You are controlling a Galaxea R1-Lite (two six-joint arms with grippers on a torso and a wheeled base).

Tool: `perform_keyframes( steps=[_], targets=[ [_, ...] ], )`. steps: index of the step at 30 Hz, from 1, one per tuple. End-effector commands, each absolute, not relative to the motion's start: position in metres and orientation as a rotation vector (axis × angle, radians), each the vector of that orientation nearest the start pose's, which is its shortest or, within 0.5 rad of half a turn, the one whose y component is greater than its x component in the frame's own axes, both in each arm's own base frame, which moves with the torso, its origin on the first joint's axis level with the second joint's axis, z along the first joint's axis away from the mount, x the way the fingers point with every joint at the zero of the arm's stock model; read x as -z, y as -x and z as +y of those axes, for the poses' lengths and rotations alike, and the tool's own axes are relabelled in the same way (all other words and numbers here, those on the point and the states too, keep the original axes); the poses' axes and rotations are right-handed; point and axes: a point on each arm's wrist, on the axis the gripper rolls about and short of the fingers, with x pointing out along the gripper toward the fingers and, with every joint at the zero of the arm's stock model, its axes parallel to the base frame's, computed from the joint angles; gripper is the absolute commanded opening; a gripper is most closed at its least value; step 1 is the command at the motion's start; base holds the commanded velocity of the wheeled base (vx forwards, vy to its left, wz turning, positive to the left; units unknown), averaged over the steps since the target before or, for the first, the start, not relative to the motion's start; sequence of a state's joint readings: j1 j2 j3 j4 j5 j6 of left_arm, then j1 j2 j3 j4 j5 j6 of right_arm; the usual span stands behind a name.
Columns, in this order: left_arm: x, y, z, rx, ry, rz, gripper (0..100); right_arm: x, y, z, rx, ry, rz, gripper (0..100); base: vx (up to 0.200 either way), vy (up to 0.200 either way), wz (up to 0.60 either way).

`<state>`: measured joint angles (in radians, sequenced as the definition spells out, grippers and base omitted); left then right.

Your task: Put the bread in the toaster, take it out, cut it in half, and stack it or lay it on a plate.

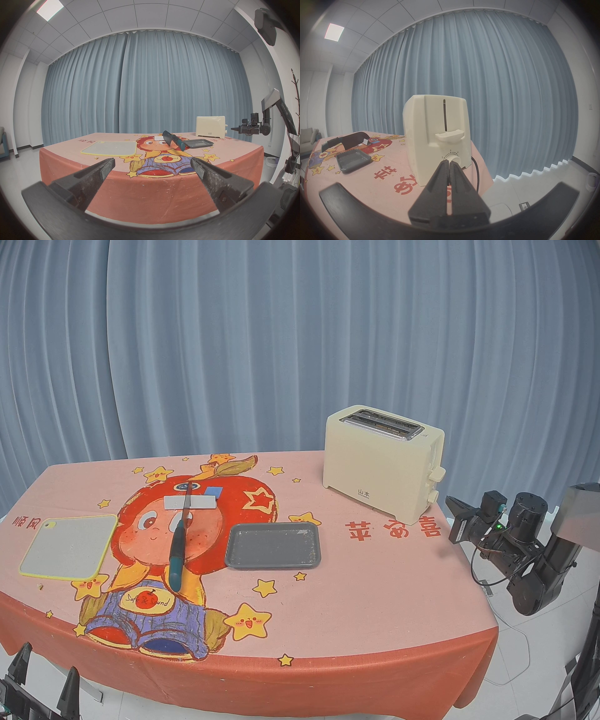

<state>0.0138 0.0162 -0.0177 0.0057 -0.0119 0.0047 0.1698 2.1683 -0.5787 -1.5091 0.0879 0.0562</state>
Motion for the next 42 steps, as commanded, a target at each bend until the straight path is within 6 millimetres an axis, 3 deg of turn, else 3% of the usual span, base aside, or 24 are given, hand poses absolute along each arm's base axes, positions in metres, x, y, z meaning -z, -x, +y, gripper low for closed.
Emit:
perform_keyframes(
  steps=[1, 10, 25, 42],
  targets=[
    [-0.075, 0.023, -0.001, -0.002, -0.005, 0.006, 100, -0.060, -0.344, 0.062, -0.263, -0.050, 0.086, 0, 0.000, 0.000, 0.00],
    [-0.075, 0.023, -0.001, -0.002, -0.005, 0.006, 100, -0.065, -0.356, 0.062, -0.323, -0.052, 0.076, 0, 0.000, 0.000, 0.00],
    [-0.075, 0.023, -0.001, -0.002, -0.005, 0.006, 100, -0.051, -0.378, 0.060, -0.315, -0.048, 0.100, 0, 0.000, 0.000, 0.00],
    [-0.075, 0.023, -0.001, -0.002, -0.005, 0.006, 100, -0.038, -0.380, 0.063, -0.315, -0.041, 0.128, 0, 0.000, 0.000, 0.00]
  ],
)
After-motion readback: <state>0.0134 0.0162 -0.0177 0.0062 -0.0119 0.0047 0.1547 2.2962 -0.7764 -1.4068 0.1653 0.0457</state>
